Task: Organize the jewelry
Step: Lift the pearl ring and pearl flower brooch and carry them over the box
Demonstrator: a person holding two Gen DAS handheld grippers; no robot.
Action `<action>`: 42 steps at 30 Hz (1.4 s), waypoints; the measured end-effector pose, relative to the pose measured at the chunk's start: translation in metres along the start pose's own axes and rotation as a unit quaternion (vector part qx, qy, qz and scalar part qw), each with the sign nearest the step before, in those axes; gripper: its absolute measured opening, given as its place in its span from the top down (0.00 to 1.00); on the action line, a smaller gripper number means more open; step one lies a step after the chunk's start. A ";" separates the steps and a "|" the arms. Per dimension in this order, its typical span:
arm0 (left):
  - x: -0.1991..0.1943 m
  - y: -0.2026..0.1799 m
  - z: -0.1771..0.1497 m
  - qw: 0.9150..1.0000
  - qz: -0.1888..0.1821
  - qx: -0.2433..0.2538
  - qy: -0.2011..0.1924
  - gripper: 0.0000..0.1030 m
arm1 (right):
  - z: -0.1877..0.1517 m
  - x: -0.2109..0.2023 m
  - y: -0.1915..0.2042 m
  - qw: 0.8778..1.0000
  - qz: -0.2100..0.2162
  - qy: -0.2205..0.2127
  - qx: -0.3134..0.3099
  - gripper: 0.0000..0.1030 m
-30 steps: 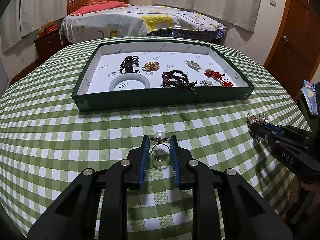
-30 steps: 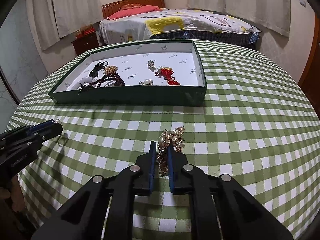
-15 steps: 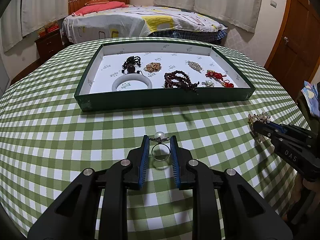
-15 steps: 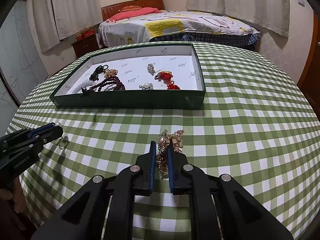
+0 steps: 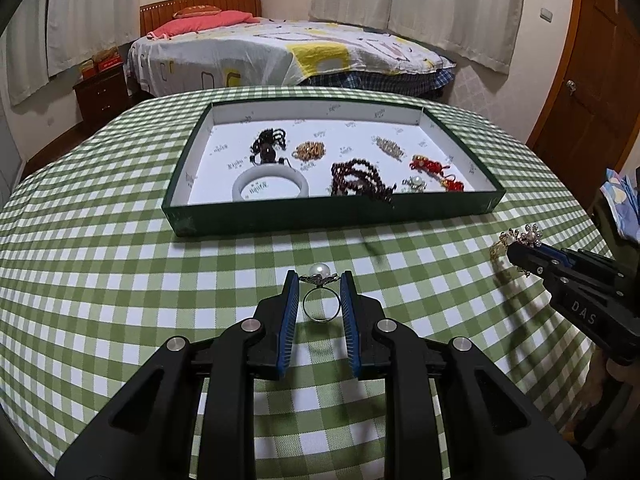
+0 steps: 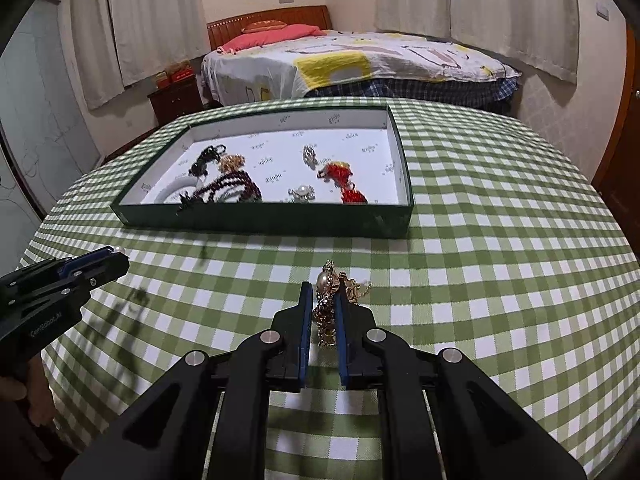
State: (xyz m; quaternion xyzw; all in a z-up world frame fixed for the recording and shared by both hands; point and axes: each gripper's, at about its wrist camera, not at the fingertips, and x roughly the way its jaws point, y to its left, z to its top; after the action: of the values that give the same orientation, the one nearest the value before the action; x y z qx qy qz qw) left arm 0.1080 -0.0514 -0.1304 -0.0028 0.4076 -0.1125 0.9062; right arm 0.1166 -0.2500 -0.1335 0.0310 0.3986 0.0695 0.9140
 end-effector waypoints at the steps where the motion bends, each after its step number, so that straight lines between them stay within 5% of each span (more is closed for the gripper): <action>1: -0.003 0.000 0.001 1.000 -0.001 0.000 -0.003 0.80 | 0.001 -0.003 0.001 1.000 0.001 -0.003 0.000 0.89; 9: -0.026 -0.005 0.022 0.999 -0.009 0.002 -0.034 0.80 | 0.023 -0.030 0.009 0.999 0.017 -0.046 -0.002 0.89; 21: -0.022 -0.008 0.103 0.995 -0.022 0.007 -0.097 0.80 | 0.103 -0.036 0.026 0.991 0.033 -0.127 -0.033 0.89; 29: 0.047 -0.010 0.150 0.997 -0.014 -0.004 -0.077 0.80 | 0.145 0.019 0.019 0.991 0.028 -0.124 -0.036 0.89; 42: 0.164 -0.003 0.170 0.999 0.022 -0.010 0.024 0.79 | 0.160 0.130 -0.011 1.000 0.009 -0.021 -0.020 0.89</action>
State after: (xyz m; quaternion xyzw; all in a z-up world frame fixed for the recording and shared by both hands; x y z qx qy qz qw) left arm 0.3385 -0.1034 -0.1375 0.0001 0.4300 -0.0888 0.8984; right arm 0.3223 -0.2411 -0.1206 0.0182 0.3778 0.0854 0.9218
